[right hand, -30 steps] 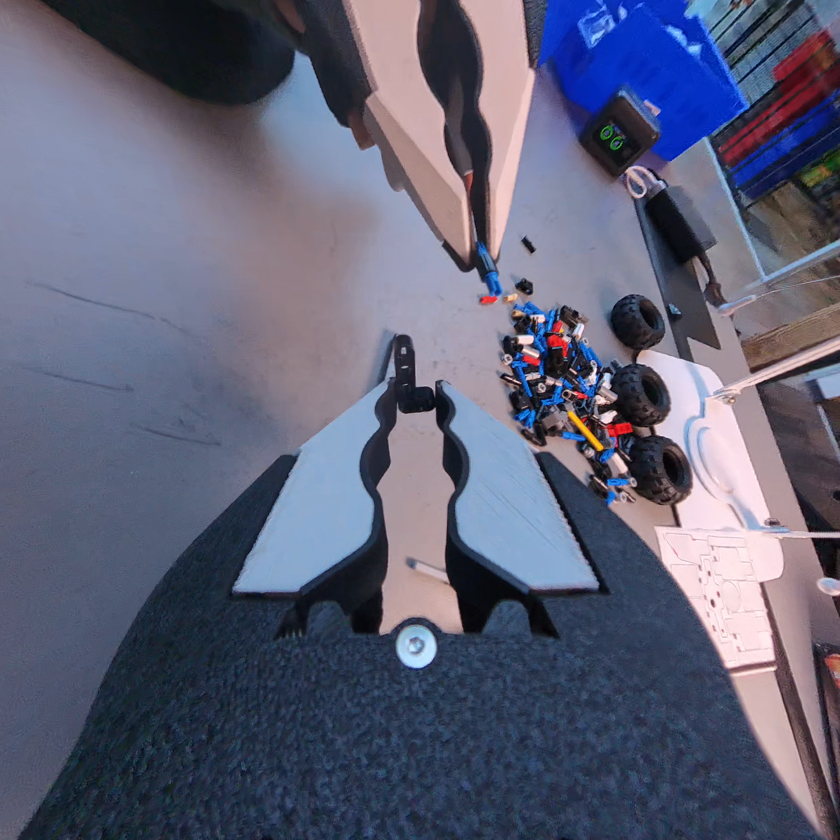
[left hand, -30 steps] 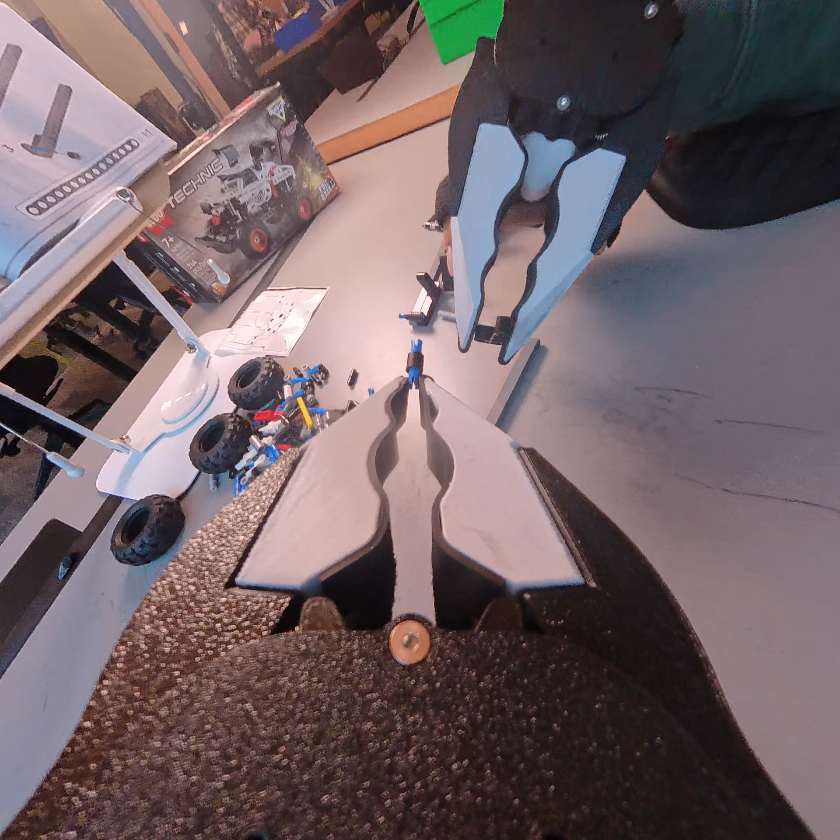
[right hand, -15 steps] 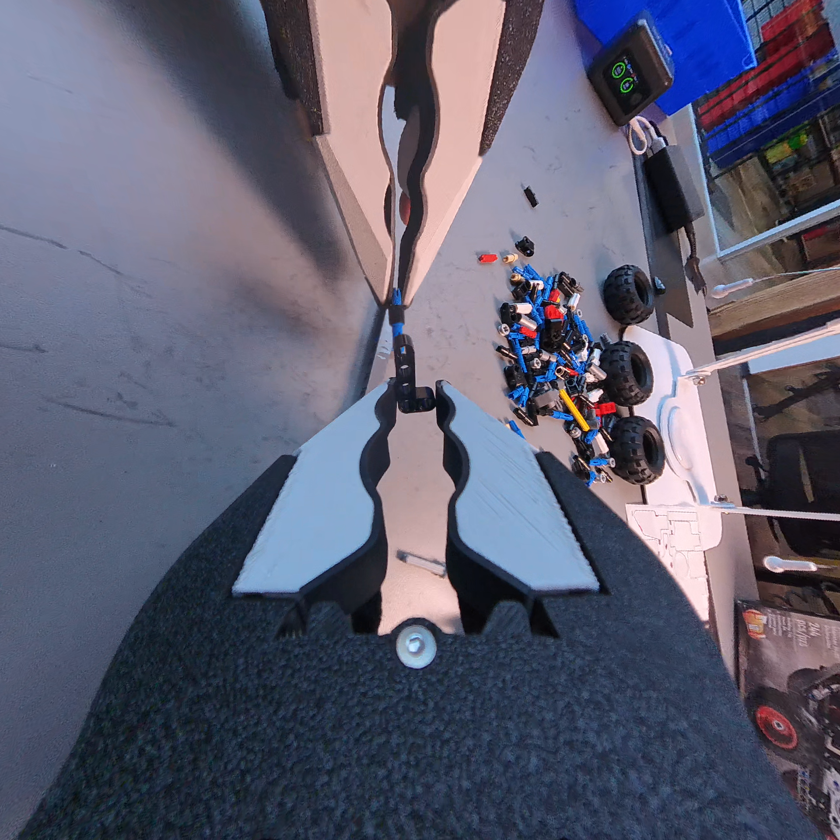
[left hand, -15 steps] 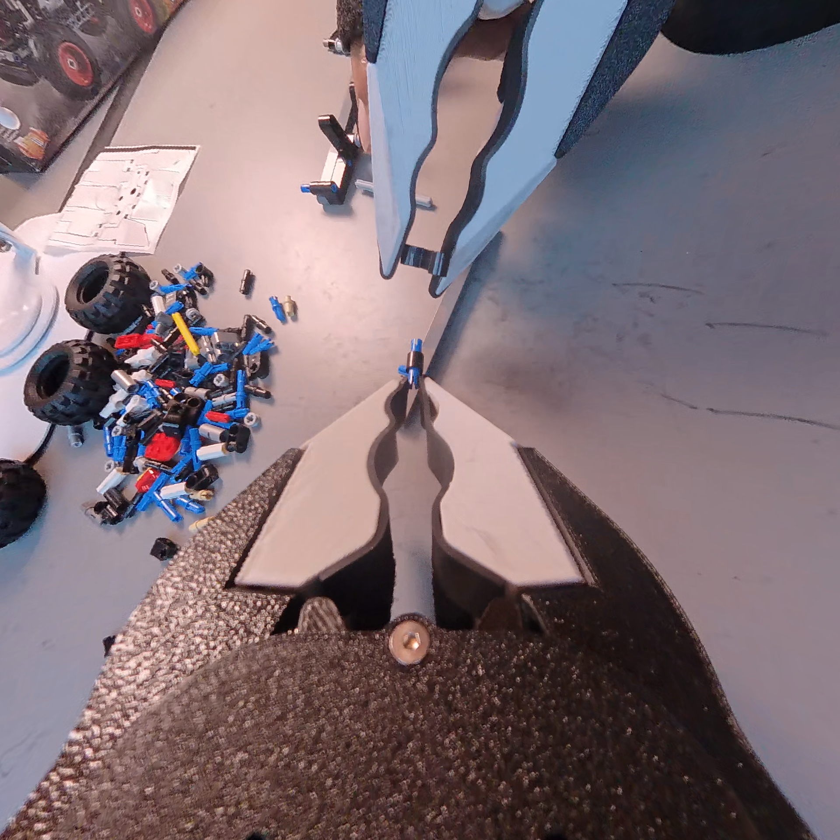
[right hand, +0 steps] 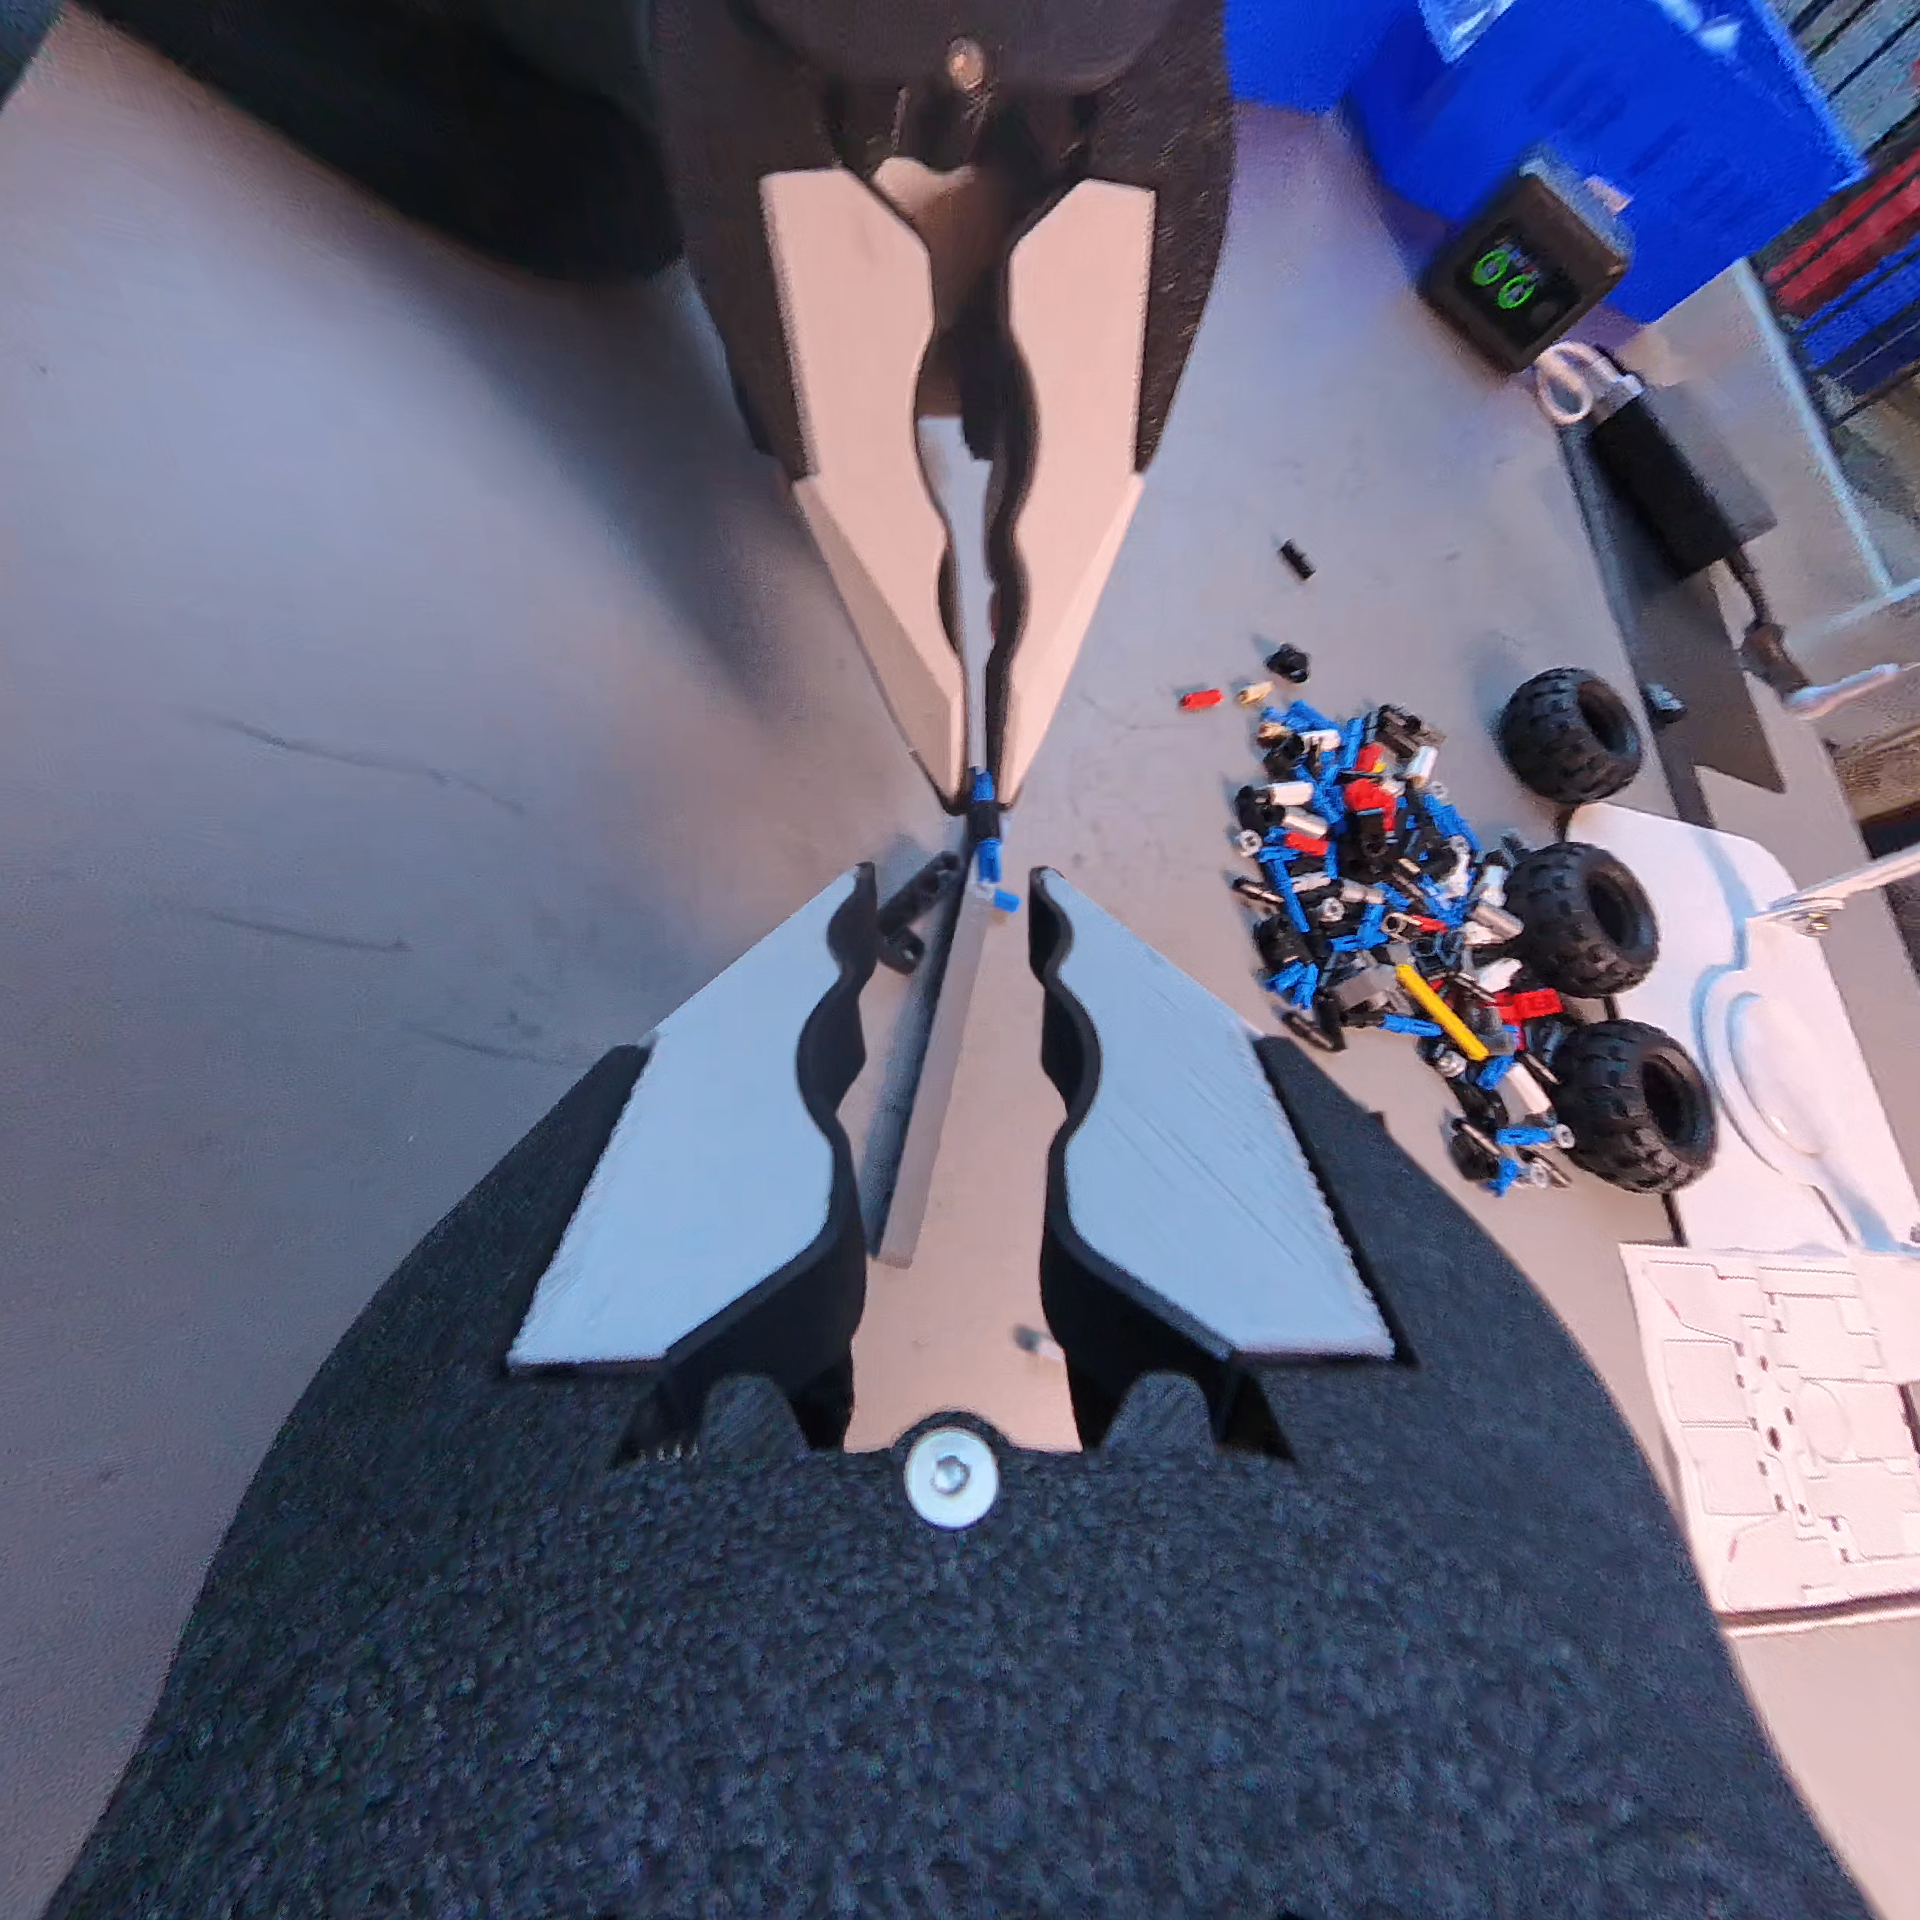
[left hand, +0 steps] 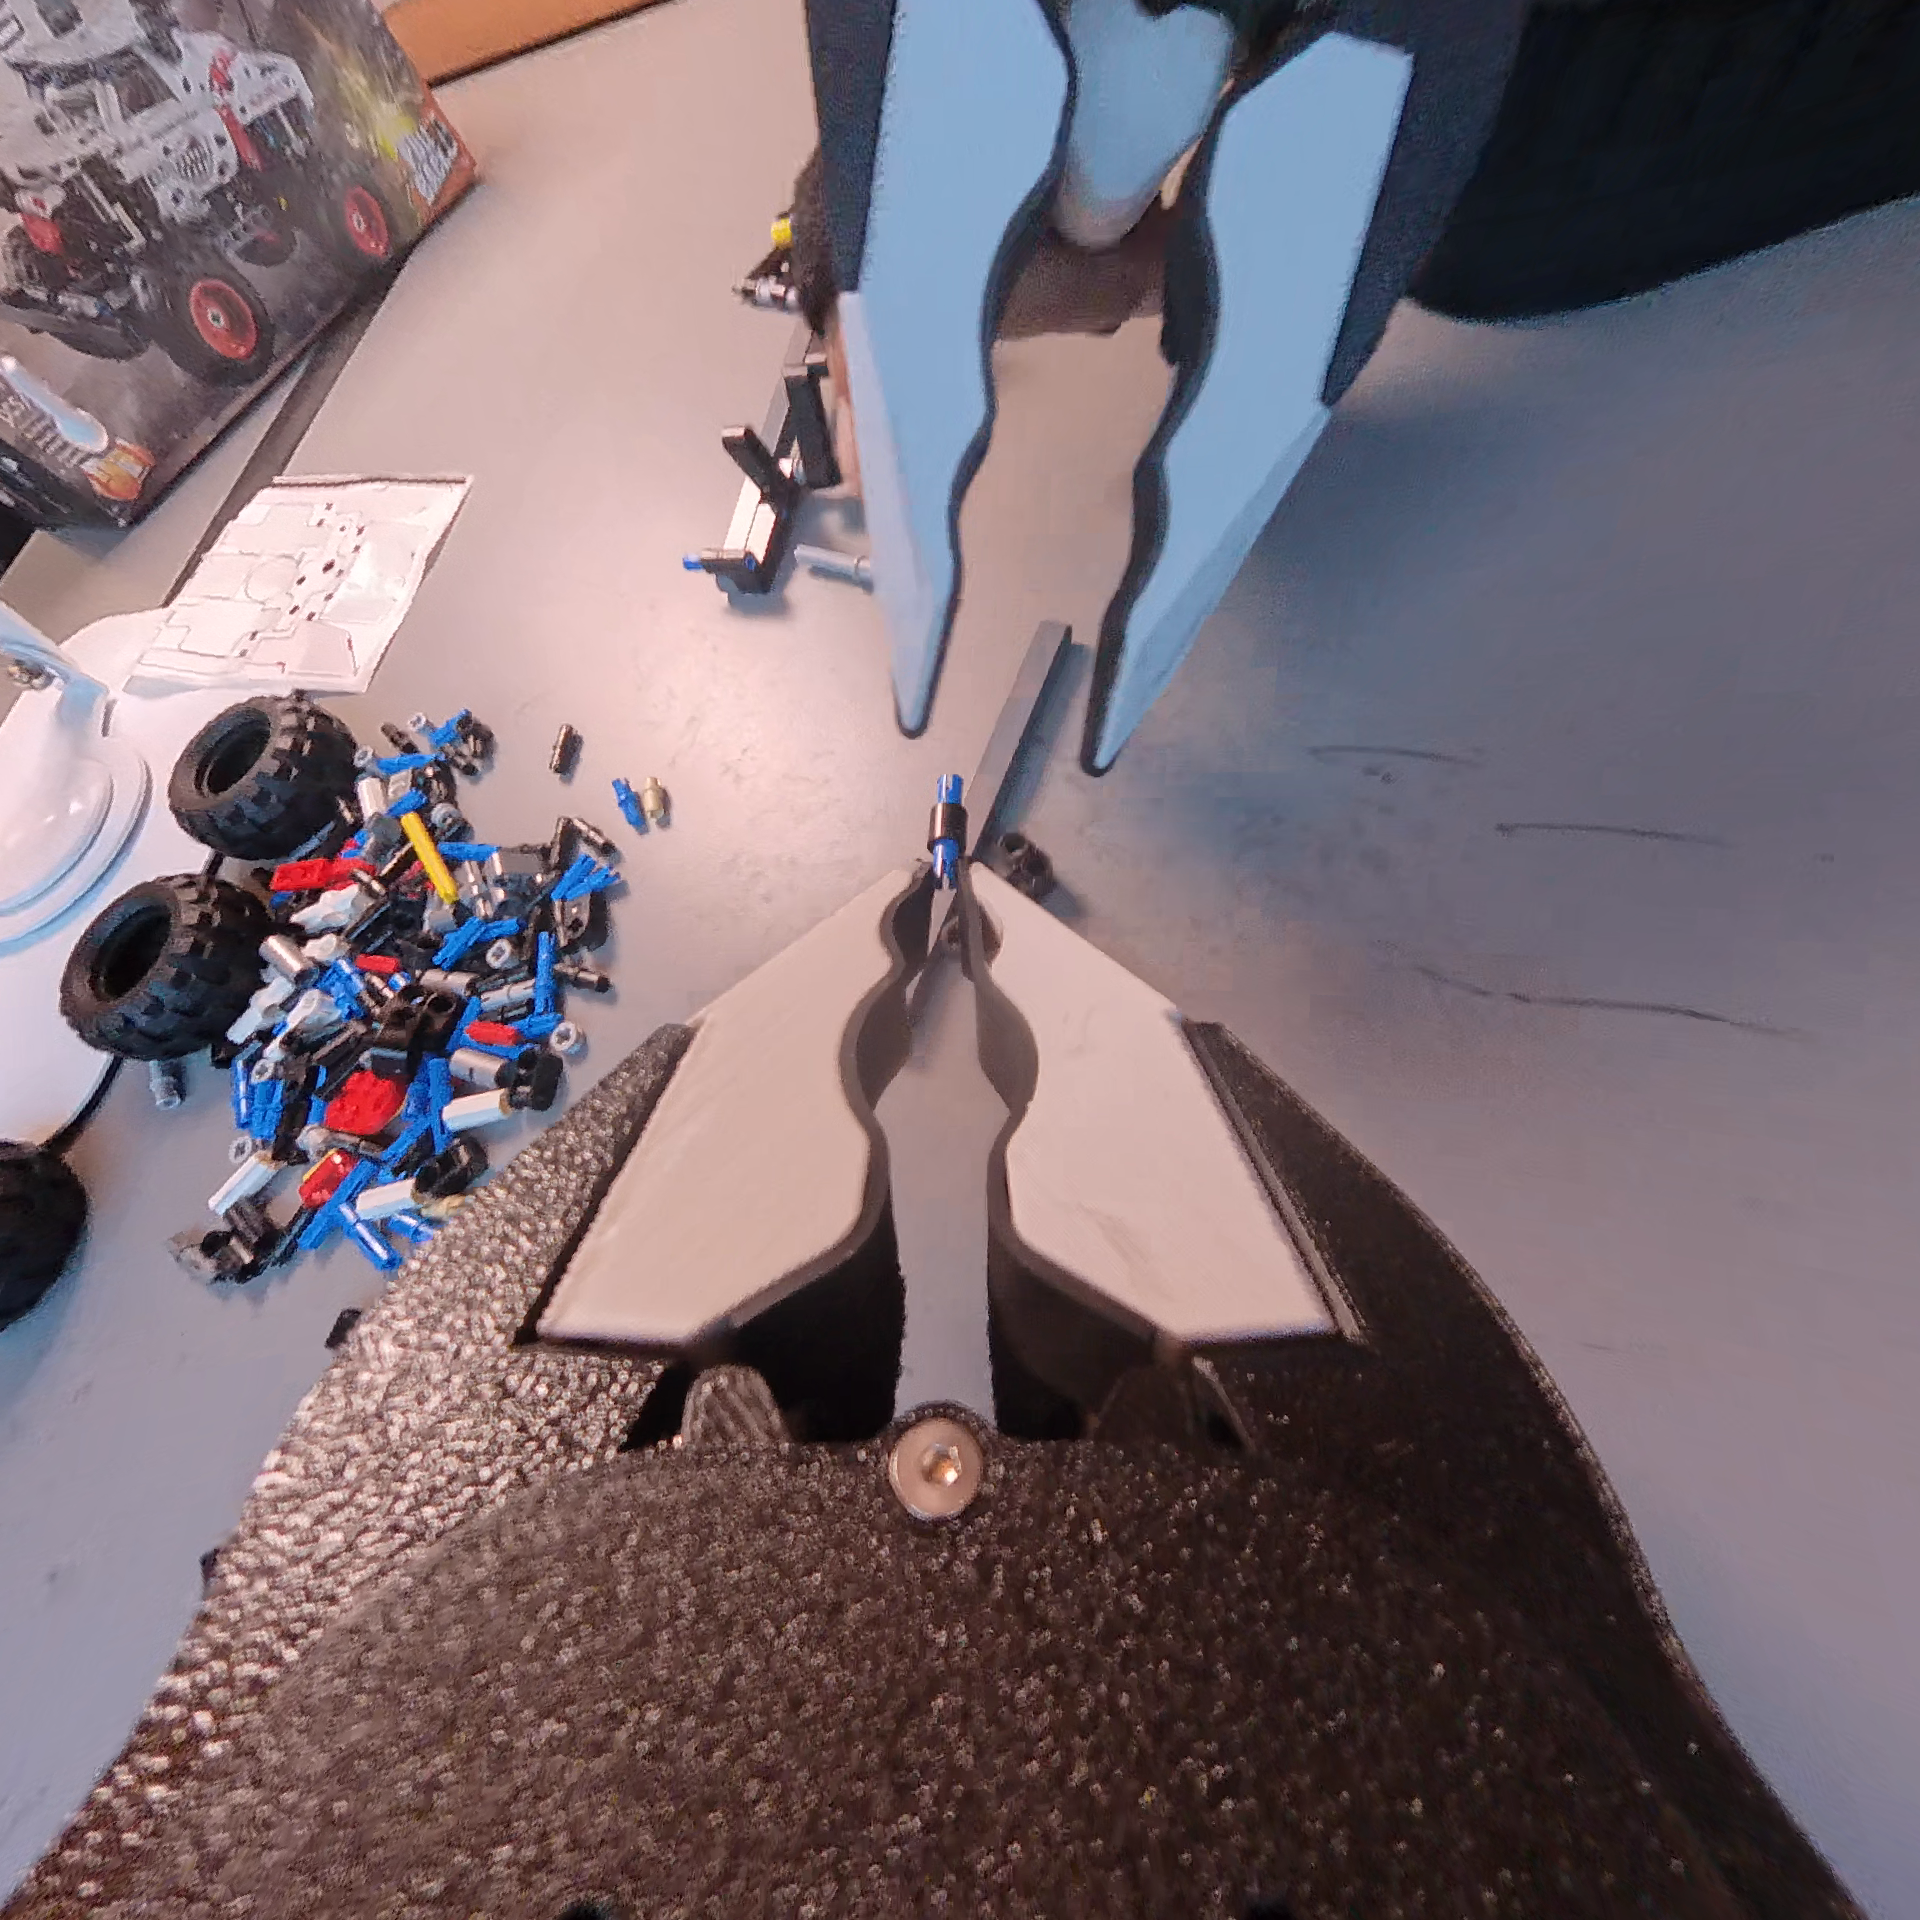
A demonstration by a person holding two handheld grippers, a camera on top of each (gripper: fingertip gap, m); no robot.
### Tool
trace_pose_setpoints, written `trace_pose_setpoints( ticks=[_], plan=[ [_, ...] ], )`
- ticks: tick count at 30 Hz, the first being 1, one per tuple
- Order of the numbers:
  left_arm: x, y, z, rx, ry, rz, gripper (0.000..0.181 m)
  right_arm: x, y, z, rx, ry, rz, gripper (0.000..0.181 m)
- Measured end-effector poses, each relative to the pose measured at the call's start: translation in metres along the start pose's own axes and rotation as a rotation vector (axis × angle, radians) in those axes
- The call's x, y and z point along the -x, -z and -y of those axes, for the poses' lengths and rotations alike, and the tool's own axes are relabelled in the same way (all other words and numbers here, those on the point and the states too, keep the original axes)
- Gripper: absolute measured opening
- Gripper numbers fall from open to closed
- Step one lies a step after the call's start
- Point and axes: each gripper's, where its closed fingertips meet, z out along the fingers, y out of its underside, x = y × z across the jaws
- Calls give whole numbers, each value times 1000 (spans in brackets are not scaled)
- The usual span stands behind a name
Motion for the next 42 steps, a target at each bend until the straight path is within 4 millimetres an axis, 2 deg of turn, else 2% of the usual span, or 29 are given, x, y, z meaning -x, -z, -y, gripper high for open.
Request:
trace_pose_setpoints(
  ticks=[2,7,14,26,36,40,42],
  plan=[
    [-5,4,12,-69,8,-34,3,-6,3,6,-39,11,-33,25],
    [-10,11,26,-146,21,-69,3,1,3,20,-107,82,-41,13],
    [-12,11,27,-142,18,-78,4,2,4,23,-120,103,-50,9],
    [-5,19,34,-191,59,-73,3,-8,15,30,-156,100,-100,6],
    [-8,19,34,-193,68,-86,4,-4,16,29,-158,105,-74,4],
    [-13,19,34,-204,97,-132,20,-2,15,28,-147,128,-76,4],
    [-13,20,37,-216,103,-135,14,1,13,29,-147,134,-65,4]
  ],
)
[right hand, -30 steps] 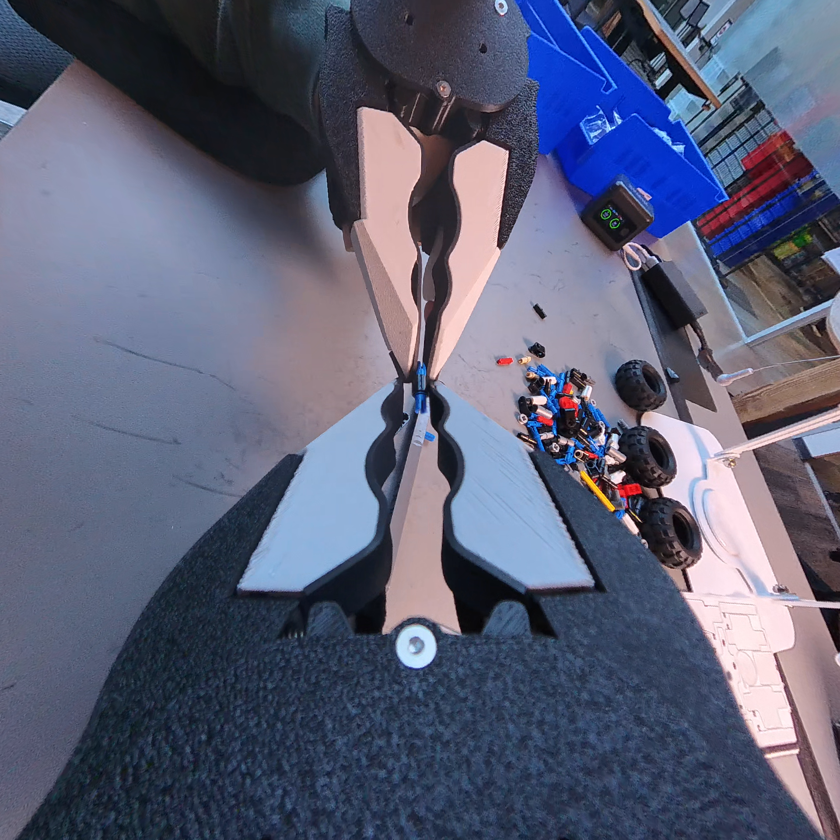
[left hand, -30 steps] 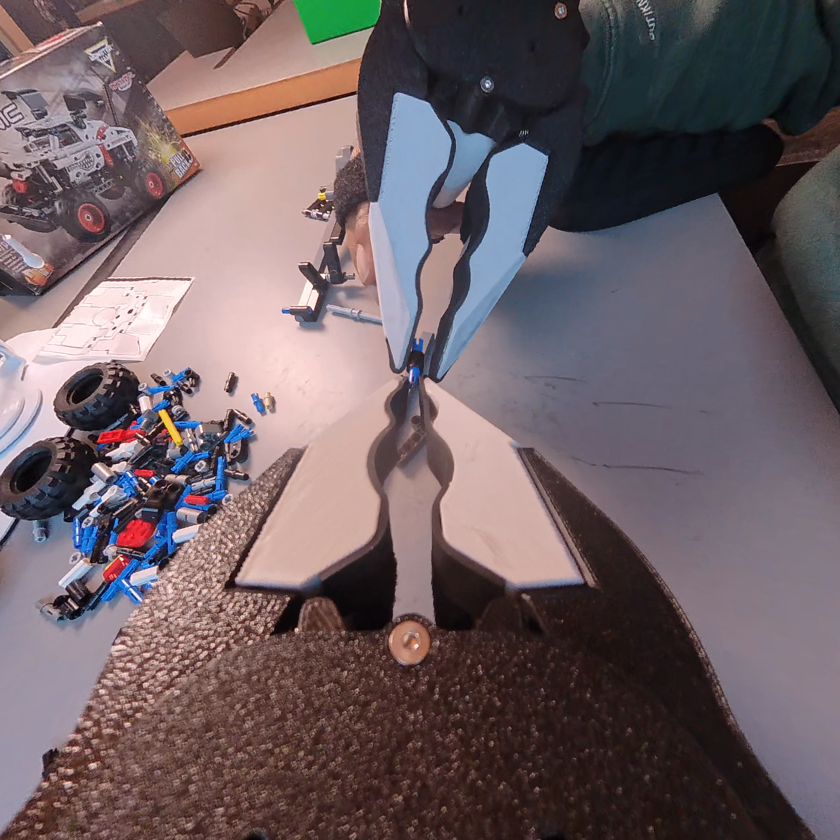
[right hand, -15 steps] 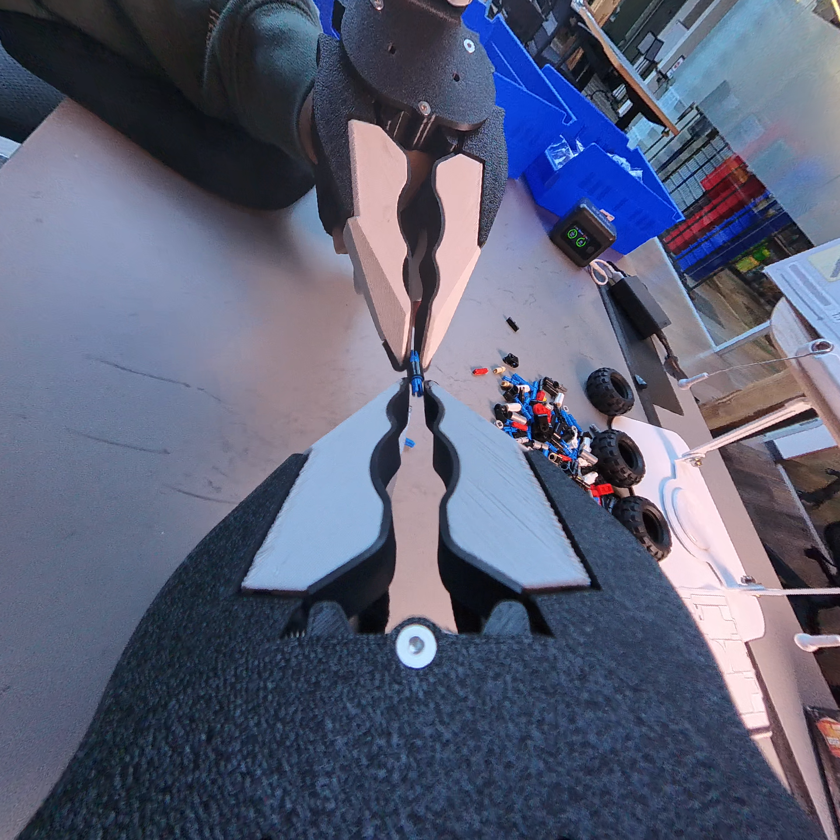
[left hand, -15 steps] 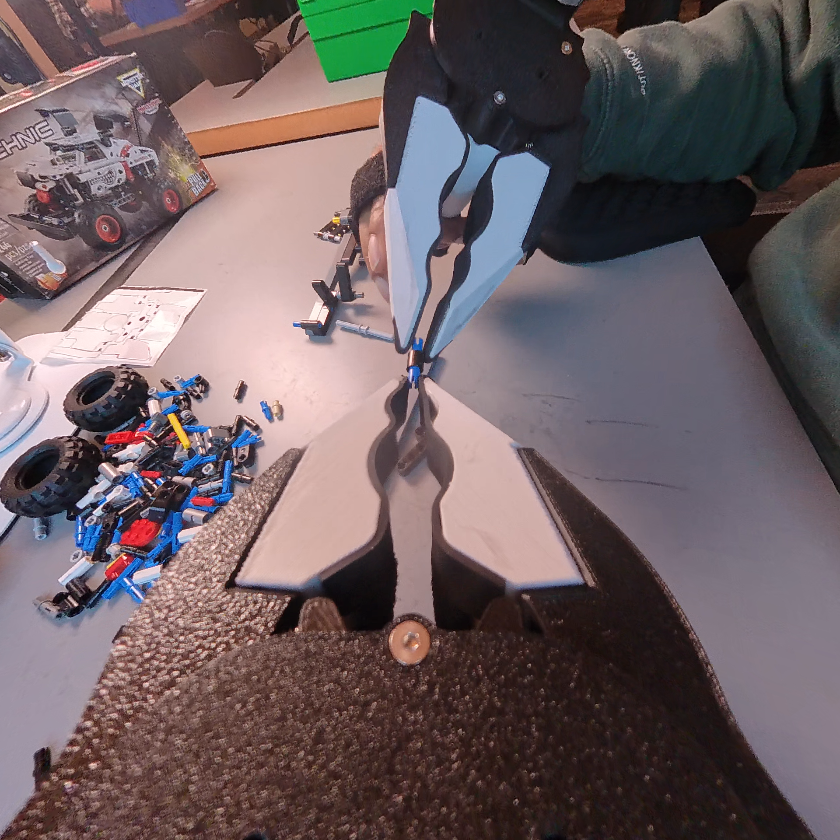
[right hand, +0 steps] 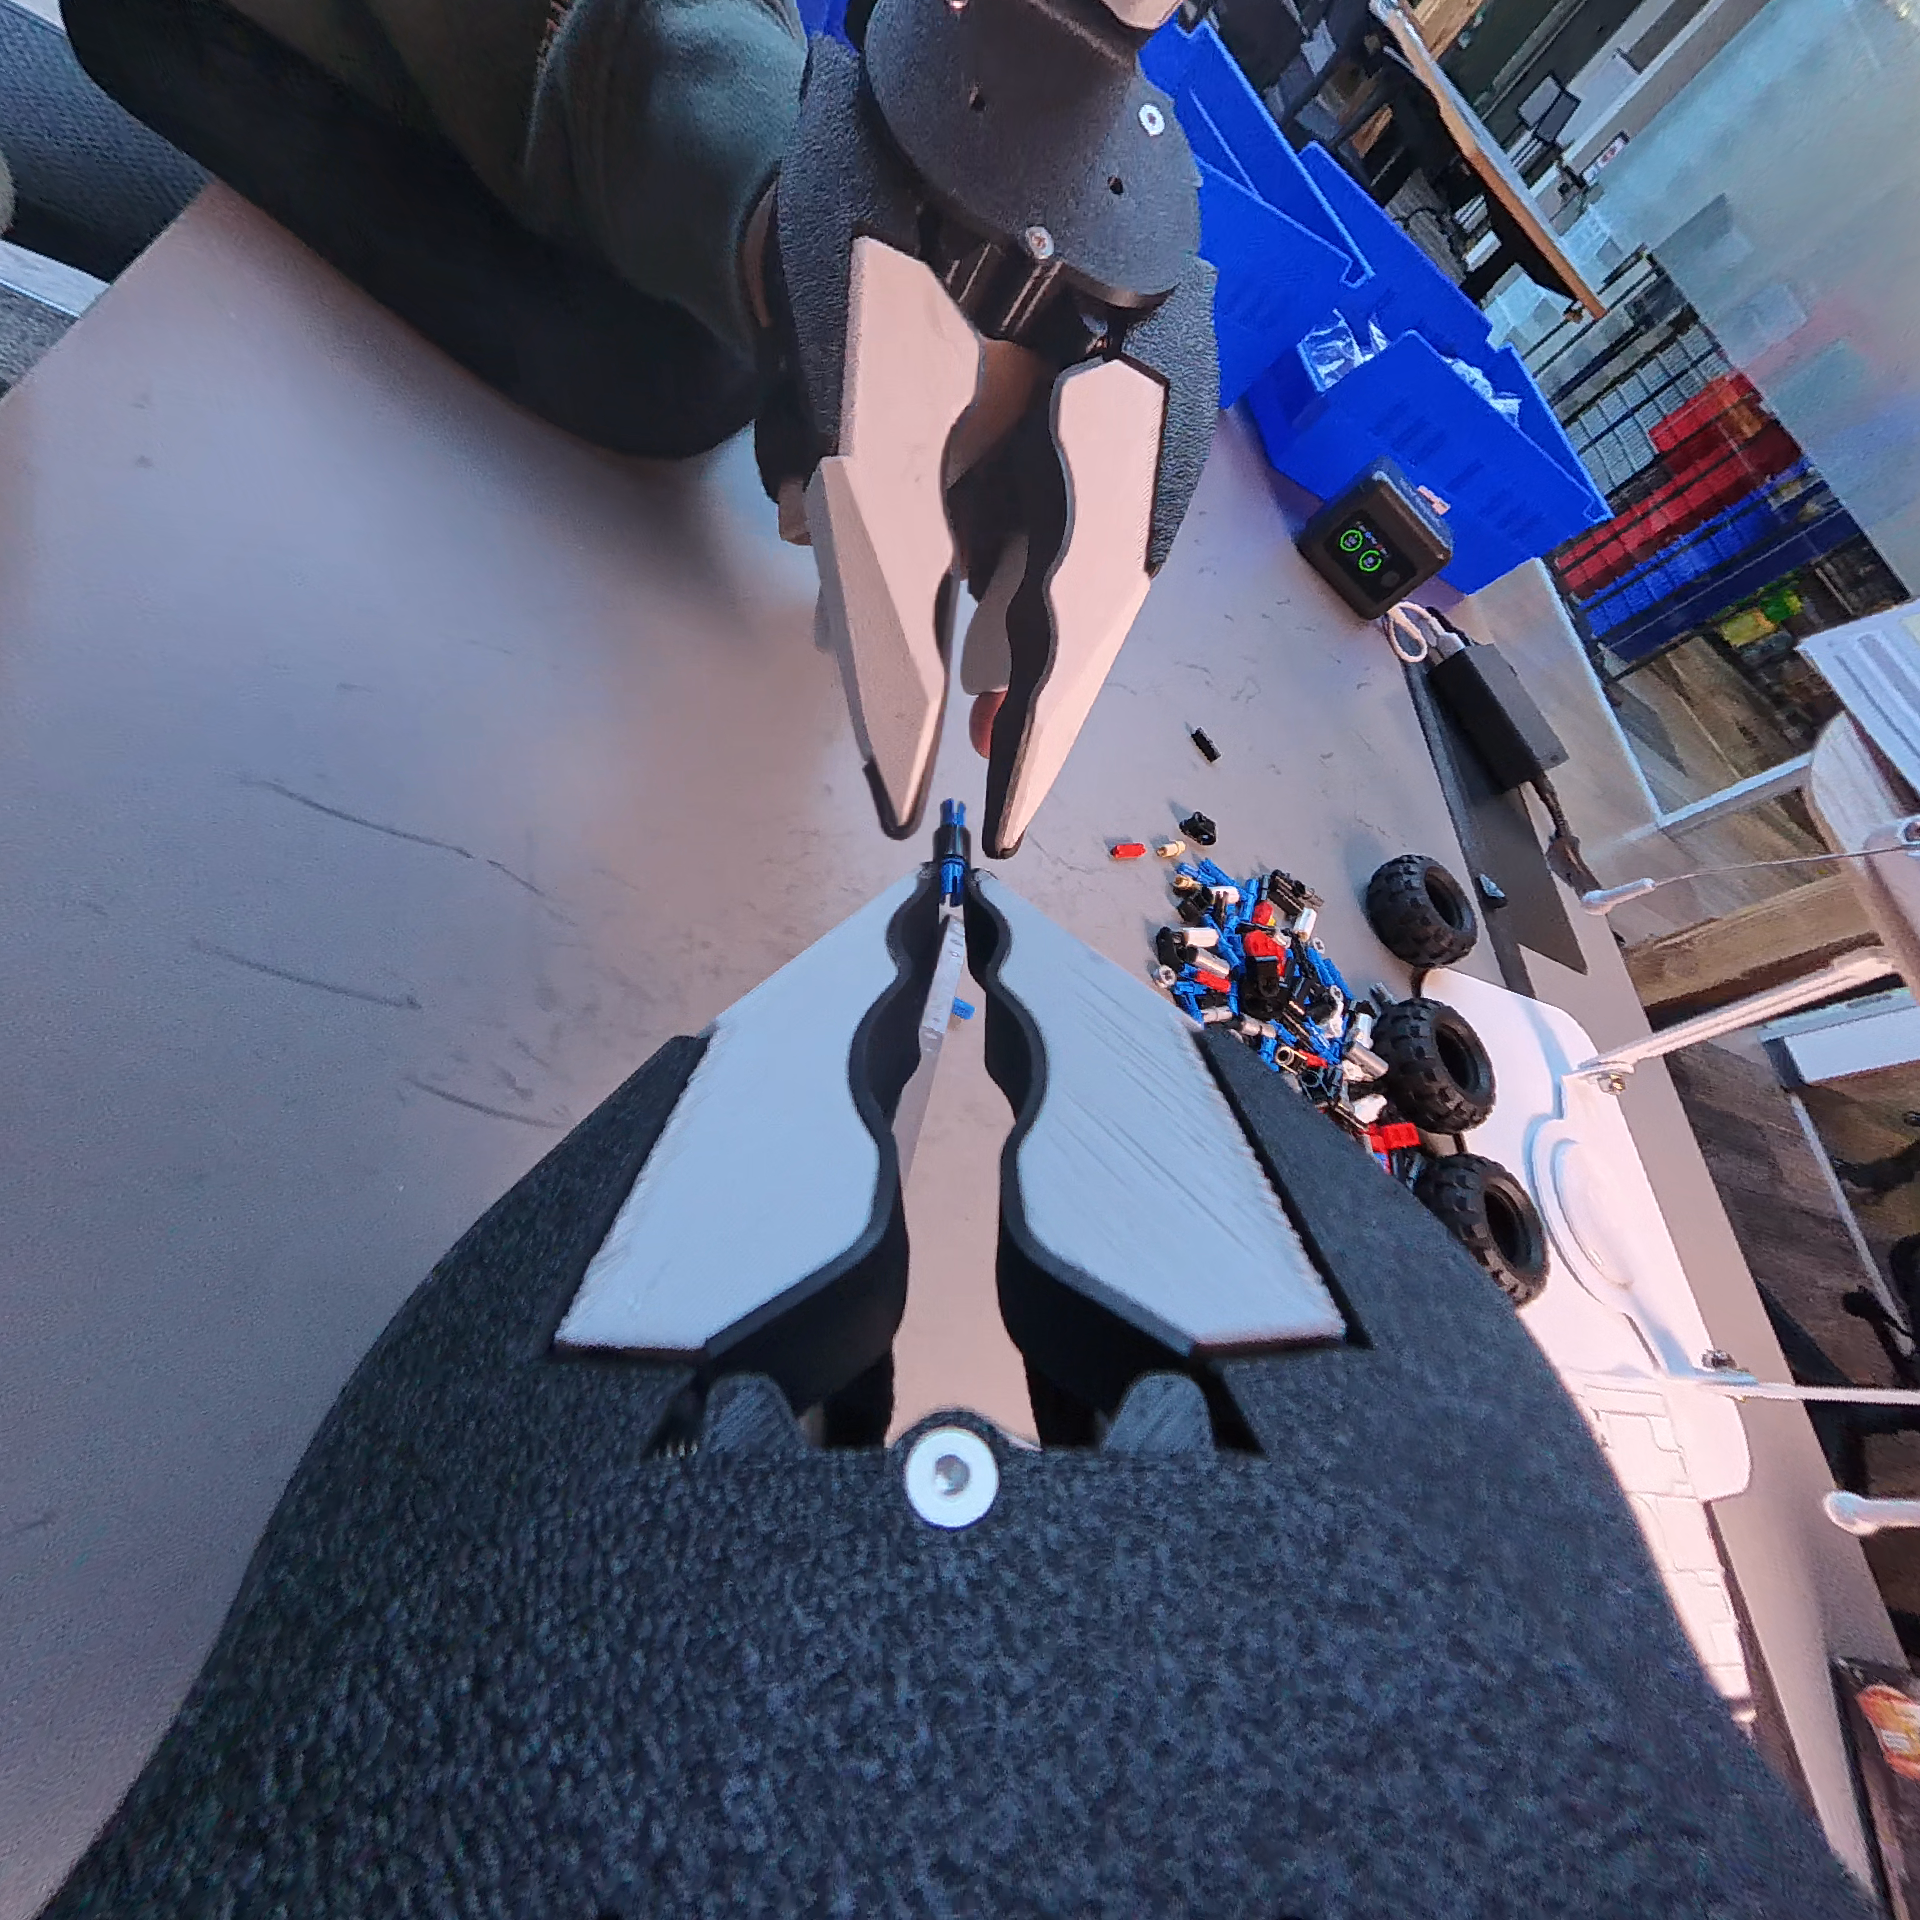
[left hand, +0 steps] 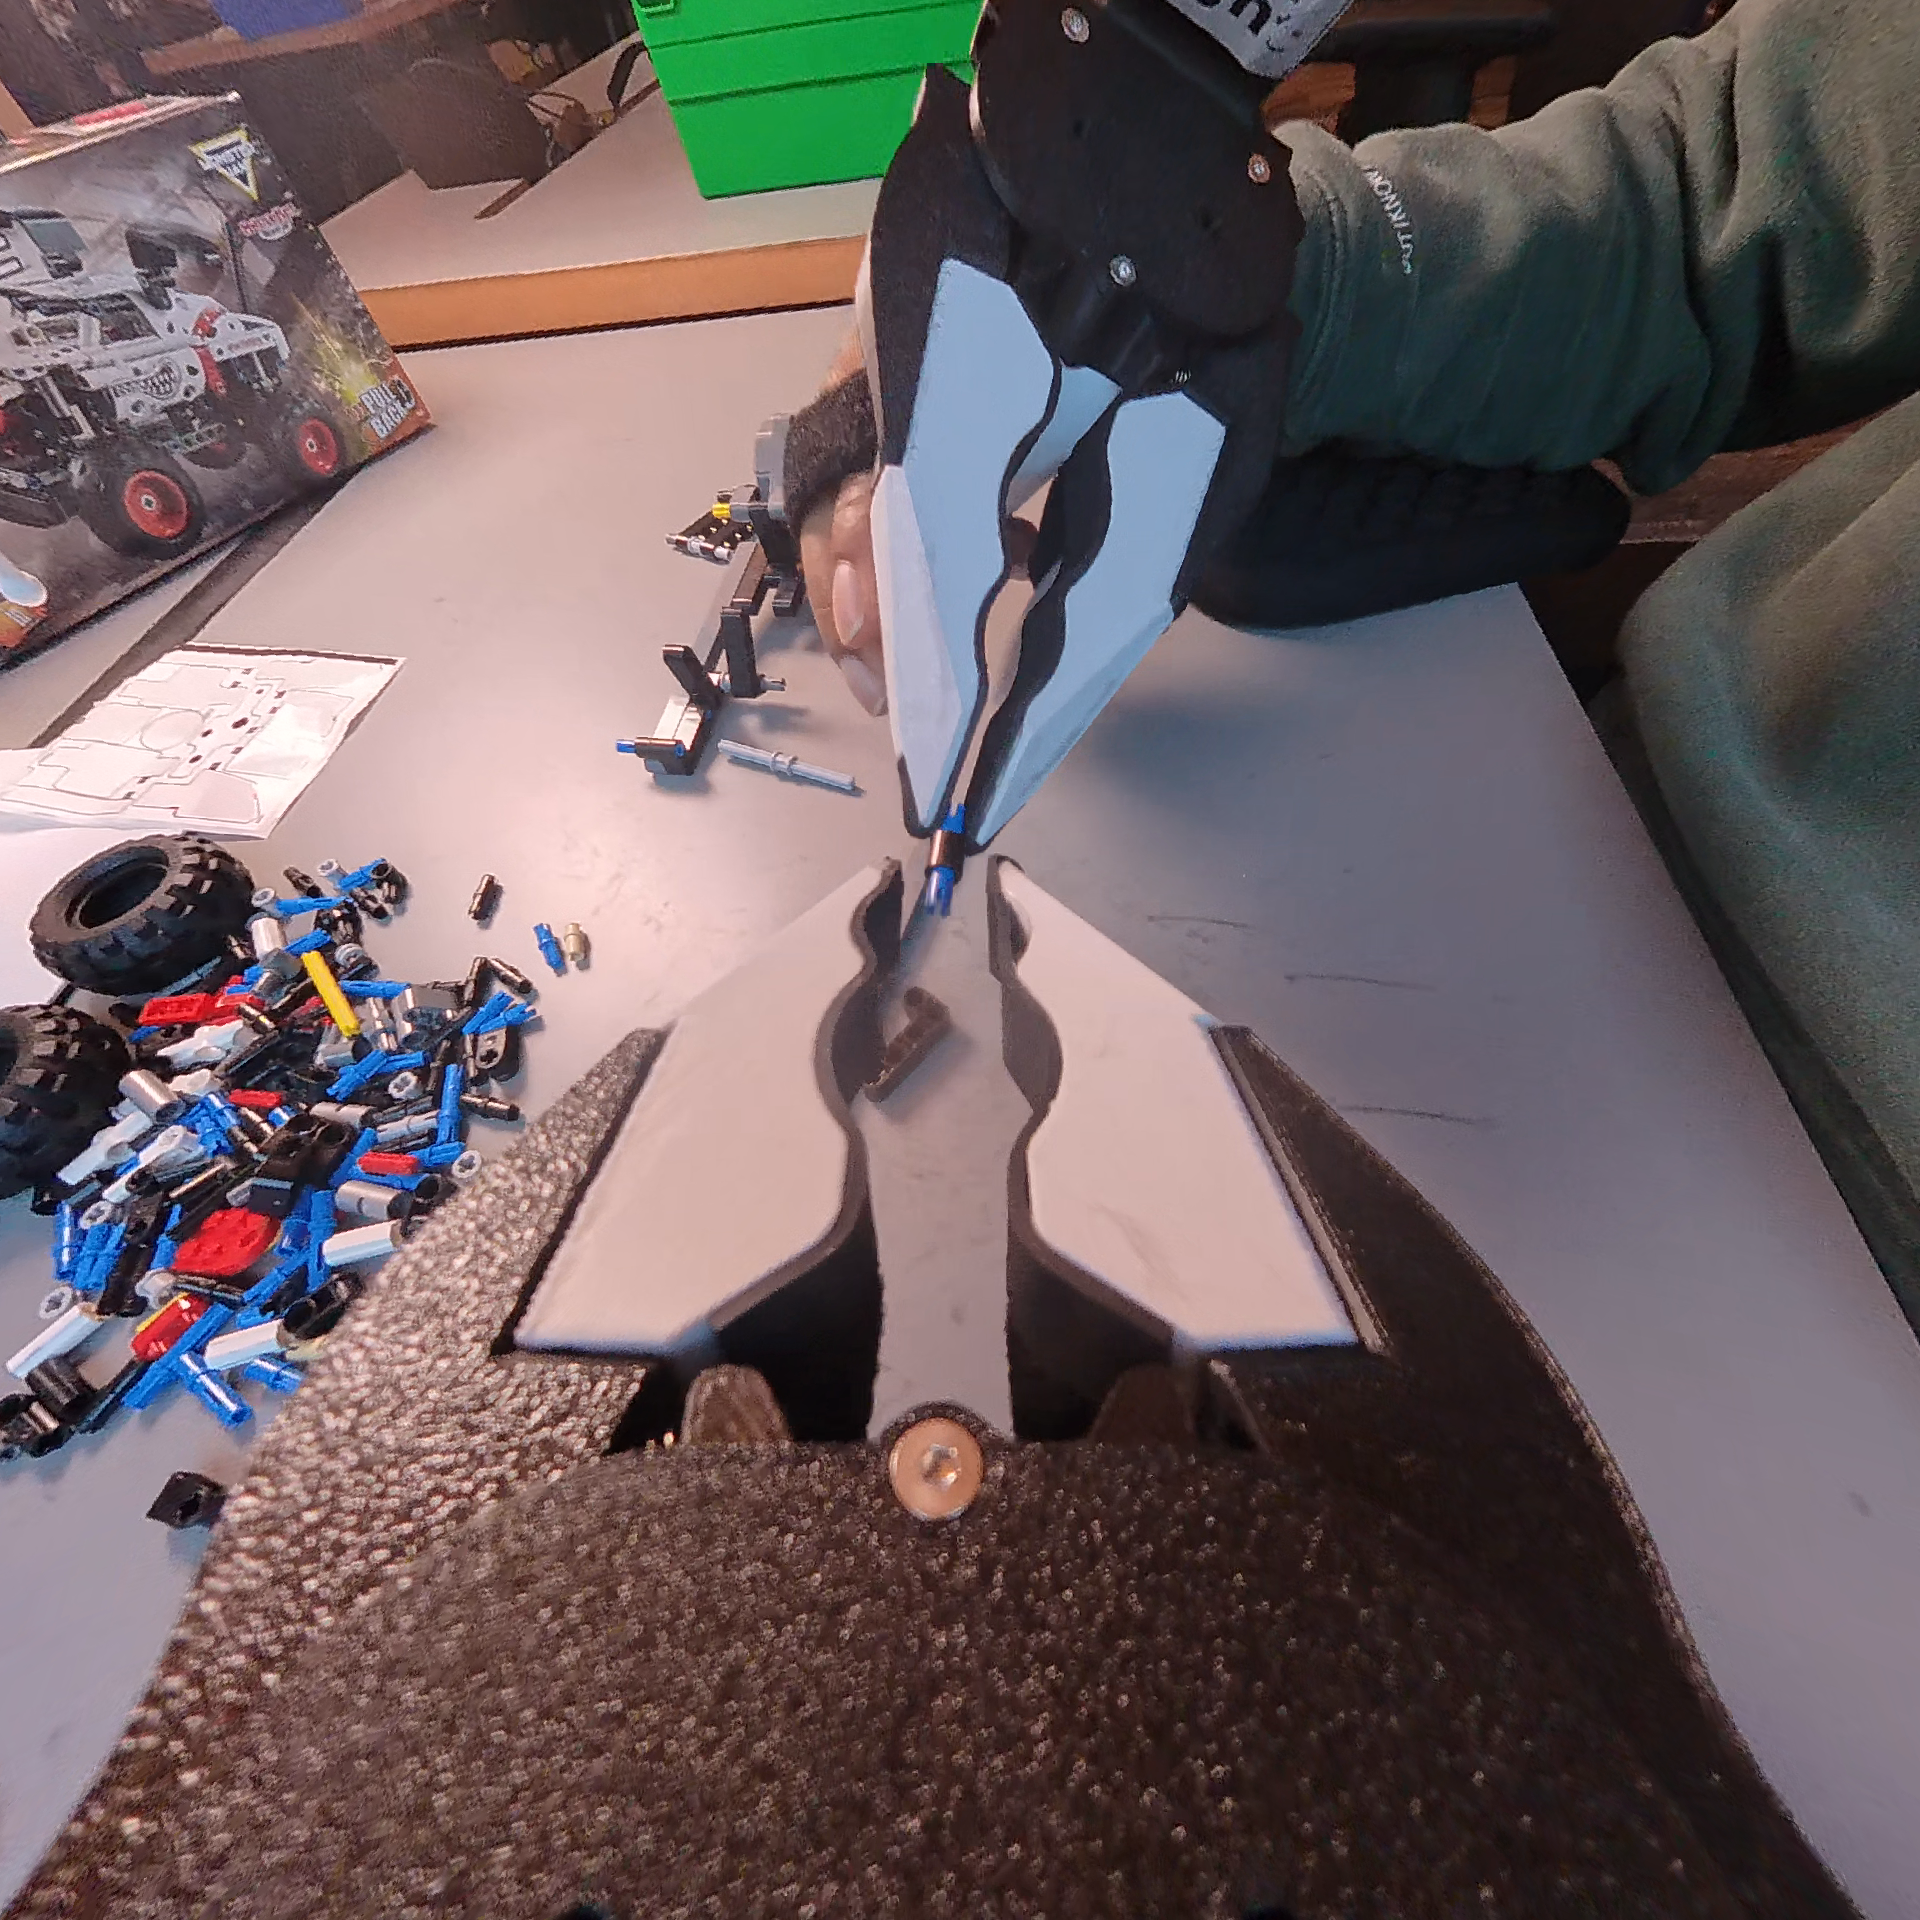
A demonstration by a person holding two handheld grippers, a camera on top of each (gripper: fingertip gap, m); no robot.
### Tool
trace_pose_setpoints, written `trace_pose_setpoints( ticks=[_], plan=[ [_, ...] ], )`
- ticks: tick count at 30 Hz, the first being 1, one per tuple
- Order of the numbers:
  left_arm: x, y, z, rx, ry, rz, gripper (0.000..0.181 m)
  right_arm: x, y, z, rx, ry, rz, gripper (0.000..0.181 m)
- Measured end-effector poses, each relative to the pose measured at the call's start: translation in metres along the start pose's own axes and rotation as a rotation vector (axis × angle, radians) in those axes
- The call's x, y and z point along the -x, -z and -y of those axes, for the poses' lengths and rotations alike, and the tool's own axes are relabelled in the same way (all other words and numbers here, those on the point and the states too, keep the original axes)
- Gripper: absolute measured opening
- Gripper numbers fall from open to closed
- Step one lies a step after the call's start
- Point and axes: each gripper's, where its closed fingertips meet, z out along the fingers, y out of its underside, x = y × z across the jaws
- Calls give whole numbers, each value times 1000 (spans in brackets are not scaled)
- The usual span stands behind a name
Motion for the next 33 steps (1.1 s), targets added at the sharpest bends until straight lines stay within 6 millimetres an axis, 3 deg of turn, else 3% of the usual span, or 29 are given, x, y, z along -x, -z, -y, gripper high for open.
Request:
trace_pose_setpoints(
  ticks=[10,13,15,18,20,24,33],
  plan=[
    [-1,3,0,53,-63,10,0,5,-2,-1,-4,-3,34,3],
    [10,16,-14,110,-78,38,0,-8,12,-5,-14,-42,12,3],
    [13,20,-8,81,-73,49,0,-13,17,-4,-12,-30,-5,3],
    [10,14,-1,41,-59,45,1,-5,12,1,-32,-23,17,3],
    [-1,7,-2,41,-42,-4,22,0,8,2,-27,0,25,3],
    [-12,1,4,16,-11,-51,7,8,4,10,-40,25,42,3],
    [-16,2,5,16,2,-78,6,10,4,13,-48,38,42,3]
  ],
)
